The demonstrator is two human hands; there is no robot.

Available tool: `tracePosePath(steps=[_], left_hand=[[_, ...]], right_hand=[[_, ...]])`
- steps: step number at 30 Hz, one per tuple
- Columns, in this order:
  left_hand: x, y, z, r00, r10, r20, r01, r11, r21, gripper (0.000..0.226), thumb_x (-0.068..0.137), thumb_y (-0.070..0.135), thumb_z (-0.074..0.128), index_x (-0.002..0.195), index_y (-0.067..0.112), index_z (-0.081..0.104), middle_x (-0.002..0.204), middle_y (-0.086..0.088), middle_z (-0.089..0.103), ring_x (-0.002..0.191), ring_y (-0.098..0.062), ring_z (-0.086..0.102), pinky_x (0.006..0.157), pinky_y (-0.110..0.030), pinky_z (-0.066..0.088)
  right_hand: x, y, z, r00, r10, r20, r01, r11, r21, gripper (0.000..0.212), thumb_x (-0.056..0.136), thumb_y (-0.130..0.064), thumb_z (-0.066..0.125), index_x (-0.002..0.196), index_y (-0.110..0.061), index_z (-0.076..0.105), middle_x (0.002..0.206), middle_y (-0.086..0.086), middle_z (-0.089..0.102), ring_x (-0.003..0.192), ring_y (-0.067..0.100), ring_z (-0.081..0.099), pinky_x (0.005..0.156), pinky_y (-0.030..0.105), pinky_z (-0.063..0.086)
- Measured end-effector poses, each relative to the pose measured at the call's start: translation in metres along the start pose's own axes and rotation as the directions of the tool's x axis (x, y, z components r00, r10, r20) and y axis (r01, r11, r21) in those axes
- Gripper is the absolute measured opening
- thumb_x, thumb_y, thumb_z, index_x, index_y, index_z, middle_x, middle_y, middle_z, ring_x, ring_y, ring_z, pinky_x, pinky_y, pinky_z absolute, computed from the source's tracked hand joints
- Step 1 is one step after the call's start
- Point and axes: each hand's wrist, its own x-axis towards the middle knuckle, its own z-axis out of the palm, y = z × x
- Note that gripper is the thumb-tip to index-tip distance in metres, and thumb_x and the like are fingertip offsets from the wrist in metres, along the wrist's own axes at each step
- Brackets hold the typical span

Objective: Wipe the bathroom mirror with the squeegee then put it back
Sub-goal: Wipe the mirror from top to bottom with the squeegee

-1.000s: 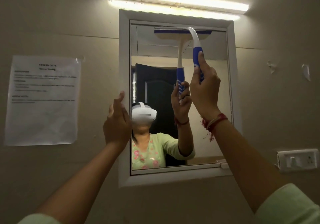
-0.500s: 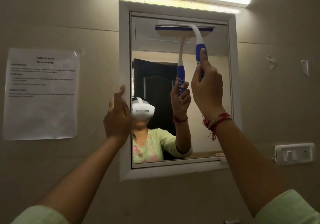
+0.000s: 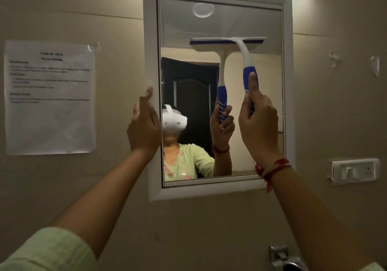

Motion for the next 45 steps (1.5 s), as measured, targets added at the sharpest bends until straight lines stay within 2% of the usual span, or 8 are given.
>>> tracePosePath(steps=[4, 9, 15, 24, 28, 33, 43, 45], left_hand=[[0.0, 0.0, 0.001, 1.0, -0.007, -0.002, 0.007, 1.0, 0.029, 0.037, 0.1, 0.02, 0.03, 0.137, 0.021, 0.037, 0.123, -0.011, 0.057, 0.07, -0.027, 0.059, 0.053, -0.016, 0.029], [0.0, 0.002, 0.001, 1.0, -0.013, 0.011, 0.013, 0.999, 0.03, 0.037, 0.101, 0.02, 0.03, 0.137, 0.019, 0.037, 0.131, -0.009, 0.053, 0.069, -0.017, 0.055, 0.047, 0.0, 0.027], [0.0, 0.001, 0.001, 0.999, -0.024, 0.031, 0.024, 1.0, 0.018, 0.038, 0.101, 0.02, 0.028, 0.138, 0.016, 0.036, 0.13, -0.012, 0.053, 0.06, -0.006, 0.046, 0.049, -0.007, 0.026], [-0.001, -0.003, 0.004, 1.0, -0.025, 0.013, 0.025, 1.0, -0.004, 0.037, 0.101, 0.018, 0.029, 0.137, 0.015, 0.037, 0.129, -0.009, 0.055, 0.056, 0.009, 0.035, 0.051, 0.001, 0.035], [-0.001, -0.003, 0.005, 1.0, -0.015, -0.007, 0.015, 0.999, 0.031, 0.038, 0.101, 0.02, 0.028, 0.137, 0.018, 0.036, 0.128, -0.007, 0.055, 0.062, -0.004, 0.044, 0.047, -0.011, 0.027], [-0.003, 0.0, 0.004, 0.999, -0.017, -0.038, 0.02, 0.998, 0.058, 0.038, 0.1, 0.019, 0.028, 0.136, 0.019, 0.039, 0.127, -0.005, 0.056, 0.081, -0.021, 0.054, 0.062, -0.013, 0.026], [0.0, 0.003, 0.003, 0.999, -0.035, 0.002, 0.034, 0.997, 0.062, 0.037, 0.101, 0.02, 0.026, 0.136, 0.015, 0.039, 0.131, -0.004, 0.053, 0.092, -0.025, 0.057, 0.067, -0.013, 0.029], [0.0, 0.004, 0.002, 0.999, -0.034, 0.009, 0.034, 0.998, 0.052, 0.037, 0.1, 0.018, 0.027, 0.135, 0.013, 0.039, 0.132, -0.004, 0.053, 0.086, -0.012, 0.059, 0.067, -0.01, 0.029]], right_hand=[[-0.023, 0.001, -0.009, 0.999, 0.011, 0.031, -0.011, 1.0, -0.007, 0.056, 0.094, -0.018, 0.047, 0.144, -0.015, 0.022, 0.094, 0.02, 0.062, 0.075, 0.012, 0.05, 0.074, 0.029, 0.049], [-0.049, 0.006, -0.014, 0.998, 0.026, 0.05, -0.025, 0.999, -0.025, 0.058, 0.094, -0.017, 0.047, 0.14, -0.019, 0.011, 0.085, 0.019, 0.061, 0.068, 0.011, 0.047, 0.069, 0.023, 0.045], [-0.072, 0.011, -0.017, 0.999, 0.016, 0.052, -0.015, 1.0, -0.022, 0.056, 0.093, -0.02, 0.044, 0.14, -0.021, 0.013, 0.082, 0.016, 0.06, 0.067, 0.008, 0.046, 0.068, 0.02, 0.042], [-0.107, 0.018, -0.02, 0.996, 0.034, 0.085, -0.035, 0.999, 0.015, 0.056, 0.093, -0.027, 0.037, 0.142, -0.025, 0.011, 0.083, 0.011, 0.056, 0.059, -0.002, 0.039, 0.066, 0.006, 0.036], [-0.129, 0.018, -0.025, 0.99, 0.071, 0.122, -0.075, 0.997, 0.027, 0.054, 0.096, -0.021, 0.039, 0.143, -0.023, 0.013, 0.083, 0.011, 0.056, 0.063, 0.003, 0.043, 0.062, 0.012, 0.041], [-0.166, 0.013, -0.036, 0.972, 0.12, 0.2, -0.133, 0.99, 0.052, 0.054, 0.095, -0.02, 0.041, 0.143, -0.018, 0.017, 0.082, 0.007, 0.051, 0.055, 0.003, 0.041, 0.056, 0.01, 0.039], [-0.207, 0.009, -0.05, 0.946, 0.191, 0.263, -0.208, 0.977, 0.04, 0.052, 0.094, -0.022, 0.037, 0.142, -0.018, 0.018, 0.079, 0.008, 0.05, 0.053, 0.0, 0.037, 0.052, 0.008, 0.035], [-0.211, 0.009, -0.052, 0.945, 0.195, 0.264, -0.21, 0.977, 0.031, 0.052, 0.093, -0.022, 0.036, 0.142, -0.018, 0.018, 0.078, 0.007, 0.05, 0.054, 0.002, 0.038, 0.053, 0.008, 0.035]])
